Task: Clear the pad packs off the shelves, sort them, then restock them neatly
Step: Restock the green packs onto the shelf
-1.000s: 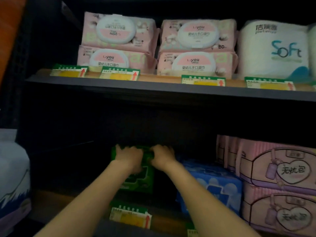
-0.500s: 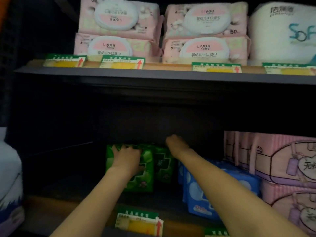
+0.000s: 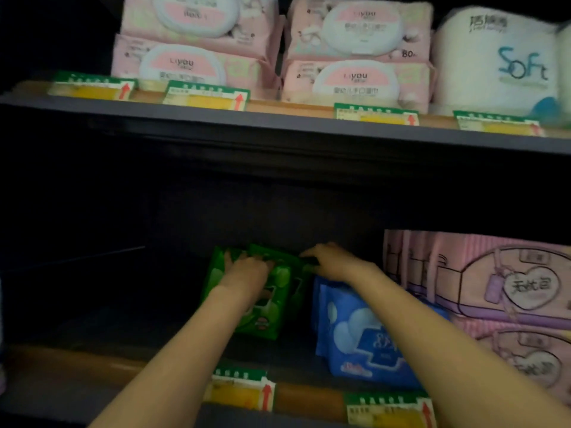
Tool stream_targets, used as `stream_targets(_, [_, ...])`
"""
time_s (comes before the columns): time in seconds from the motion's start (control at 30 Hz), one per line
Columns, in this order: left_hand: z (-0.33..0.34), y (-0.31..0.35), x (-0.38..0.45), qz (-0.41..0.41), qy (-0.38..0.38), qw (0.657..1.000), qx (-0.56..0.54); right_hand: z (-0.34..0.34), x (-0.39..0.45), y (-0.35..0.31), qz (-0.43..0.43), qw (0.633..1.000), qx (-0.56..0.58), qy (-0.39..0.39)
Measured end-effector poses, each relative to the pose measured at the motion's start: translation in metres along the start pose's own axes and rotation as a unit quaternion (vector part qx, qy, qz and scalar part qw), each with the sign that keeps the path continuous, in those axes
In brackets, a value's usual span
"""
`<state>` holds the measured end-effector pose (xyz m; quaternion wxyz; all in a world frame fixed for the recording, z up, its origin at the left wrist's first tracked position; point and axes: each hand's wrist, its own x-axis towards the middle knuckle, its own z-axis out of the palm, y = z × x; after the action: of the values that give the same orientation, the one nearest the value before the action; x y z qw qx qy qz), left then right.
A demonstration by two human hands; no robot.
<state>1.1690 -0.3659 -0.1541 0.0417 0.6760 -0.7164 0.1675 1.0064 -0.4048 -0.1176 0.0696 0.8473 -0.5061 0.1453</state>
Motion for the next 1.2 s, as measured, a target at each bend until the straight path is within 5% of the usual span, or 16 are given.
stream_targets(0.17, [-0.003,-0.002,-0.003,0.023,-0.004,1.000,0.000,-0.006,-0.086,0.009,0.012,0.995,-0.046,-0.090])
stream_targets(0.43, [-0.013,-0.034,-0.025,0.090,0.076,0.989,-0.084,0.001,-0.095,0.010,0.030,0.993,-0.077,-0.090])
stream_targets(0.8, [-0.011,0.014,0.000,0.007,-0.019,1.000,-0.024,0.007,-0.093,0.012,0.035,0.994,-0.078,-0.072])
stream_targets(0.97, [-0.002,0.022,0.008,0.070,0.052,0.992,-0.090,0.010,-0.090,0.015,0.024,0.994,-0.076,-0.069])
stream_targets(1.07, [0.001,0.018,0.011,0.135,0.132,0.959,-0.211,0.012,-0.089,0.018,0.021,0.994,-0.078,-0.072])
stream_targets(1.2, [0.001,0.010,0.012,0.122,0.211,0.917,-0.315,0.013,-0.088,0.022,0.018,0.995,-0.077,-0.065])
